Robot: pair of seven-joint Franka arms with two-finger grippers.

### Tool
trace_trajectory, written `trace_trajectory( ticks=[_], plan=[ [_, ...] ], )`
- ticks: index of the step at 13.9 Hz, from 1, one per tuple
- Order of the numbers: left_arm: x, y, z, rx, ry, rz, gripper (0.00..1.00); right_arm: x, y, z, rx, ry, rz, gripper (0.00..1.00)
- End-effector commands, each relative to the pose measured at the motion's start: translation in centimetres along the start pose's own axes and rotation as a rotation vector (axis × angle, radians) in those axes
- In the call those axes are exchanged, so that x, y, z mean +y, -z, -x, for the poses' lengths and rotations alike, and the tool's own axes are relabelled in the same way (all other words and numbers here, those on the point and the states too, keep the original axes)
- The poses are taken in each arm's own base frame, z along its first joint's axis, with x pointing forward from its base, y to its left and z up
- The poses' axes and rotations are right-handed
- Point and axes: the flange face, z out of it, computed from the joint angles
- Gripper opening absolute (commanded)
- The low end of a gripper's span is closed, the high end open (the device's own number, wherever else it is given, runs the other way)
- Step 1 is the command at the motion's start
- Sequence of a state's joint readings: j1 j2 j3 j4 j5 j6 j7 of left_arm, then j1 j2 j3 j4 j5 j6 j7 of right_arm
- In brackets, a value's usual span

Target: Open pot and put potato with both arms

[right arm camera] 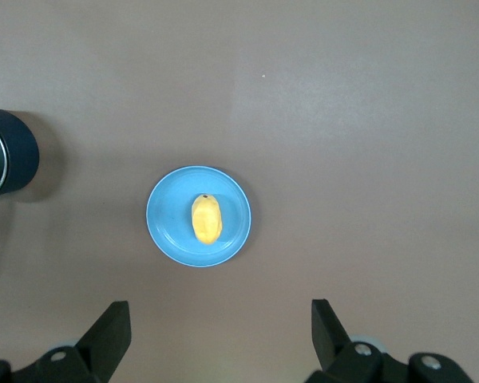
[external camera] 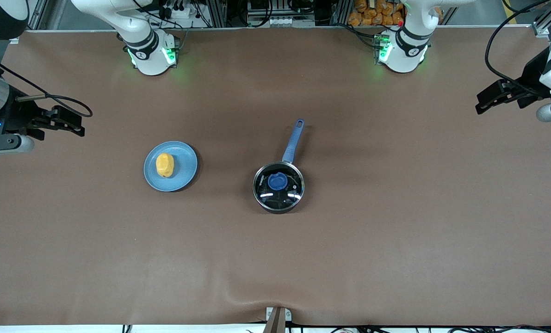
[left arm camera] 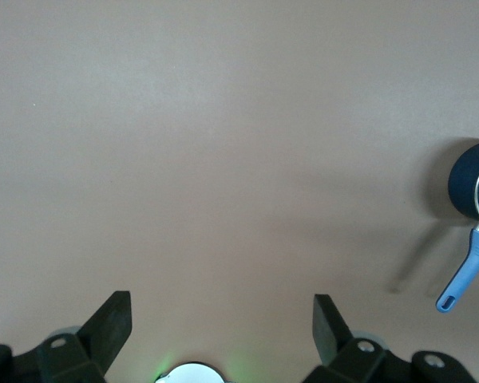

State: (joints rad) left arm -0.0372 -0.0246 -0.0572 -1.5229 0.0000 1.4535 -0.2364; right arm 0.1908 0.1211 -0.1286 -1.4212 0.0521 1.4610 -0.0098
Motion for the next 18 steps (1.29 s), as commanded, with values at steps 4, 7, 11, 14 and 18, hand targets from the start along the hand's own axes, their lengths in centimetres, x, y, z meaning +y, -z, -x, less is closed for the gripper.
trace_trajectory(
  ticks=[4,7,11,14,18],
  plan=[
    [-0.3,1.1,0.3,0.024,-0.027,-0.003,1.0,0.3,0.3,0.1,-0.005,-0.001,0.013,1.0],
    [-0.5,1.9,0.6,0.03,-0.023,0.001,1.0,0.3,0.2,0.0,-0.006,-0.001,0.013,1.0],
    [-0.1,1.9,0.8,0.03,-0.031,0.001,1.0,0.4,-0.4,-0.1,-0.012,-0.005,0.014,1.0],
    [0.1,1.7,0.7,0.027,-0.037,0.0,1.0,0.2,-2.2,-0.5,-0.026,-0.002,0.012,1.0],
    [0.6,1.6,0.8,0.024,-0.045,-0.001,1.0,-0.4,-5.9,-1.1,-0.057,0.005,0.01,1.0]
  ],
)
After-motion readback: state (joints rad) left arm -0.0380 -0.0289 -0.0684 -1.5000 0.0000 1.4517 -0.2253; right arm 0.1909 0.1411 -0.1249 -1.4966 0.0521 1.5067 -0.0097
